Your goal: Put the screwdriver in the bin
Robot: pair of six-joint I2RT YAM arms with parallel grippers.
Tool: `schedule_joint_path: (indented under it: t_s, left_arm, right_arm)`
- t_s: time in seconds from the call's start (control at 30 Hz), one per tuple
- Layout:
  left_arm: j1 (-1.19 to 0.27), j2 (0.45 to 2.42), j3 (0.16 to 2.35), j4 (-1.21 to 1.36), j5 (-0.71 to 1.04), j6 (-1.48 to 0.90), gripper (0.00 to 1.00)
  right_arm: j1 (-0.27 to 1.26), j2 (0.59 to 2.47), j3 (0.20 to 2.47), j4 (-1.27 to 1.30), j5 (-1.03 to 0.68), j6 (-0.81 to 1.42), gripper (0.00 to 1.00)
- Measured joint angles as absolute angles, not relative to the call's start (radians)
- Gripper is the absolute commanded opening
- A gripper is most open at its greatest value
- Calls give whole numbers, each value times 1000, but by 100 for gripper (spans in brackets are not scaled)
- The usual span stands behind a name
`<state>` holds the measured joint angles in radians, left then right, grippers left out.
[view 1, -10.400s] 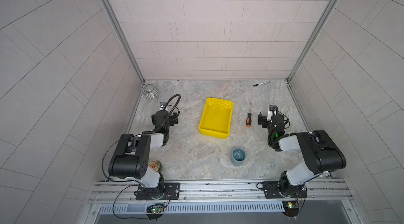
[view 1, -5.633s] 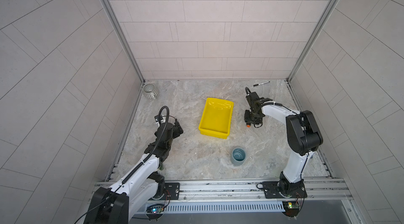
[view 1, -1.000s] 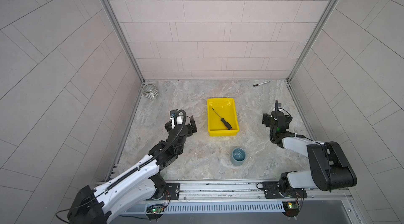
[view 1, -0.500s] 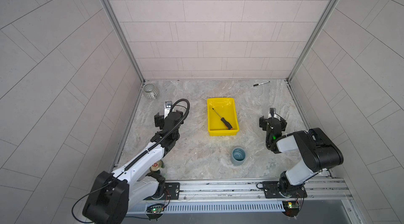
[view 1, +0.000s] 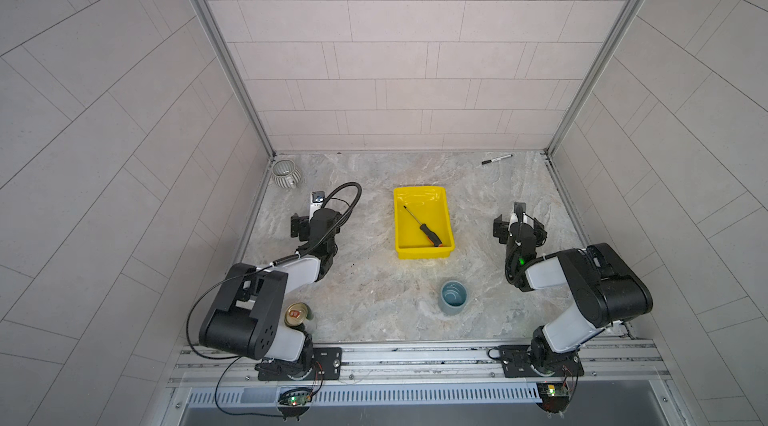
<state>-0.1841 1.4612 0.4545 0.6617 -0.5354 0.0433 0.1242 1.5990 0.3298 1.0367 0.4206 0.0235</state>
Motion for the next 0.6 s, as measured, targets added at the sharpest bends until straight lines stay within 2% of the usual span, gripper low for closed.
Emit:
schedule_joint_path:
  t_s: [0.17,0.6]
  left_arm:
    - [-144,1601,327,934,-488,33,100]
    - [-142,1608,352,998,-464,22,100]
  right_arm:
    - [124,1599,330,1037,423,23,99]
    - [121,1599,335,1032,416,23,99]
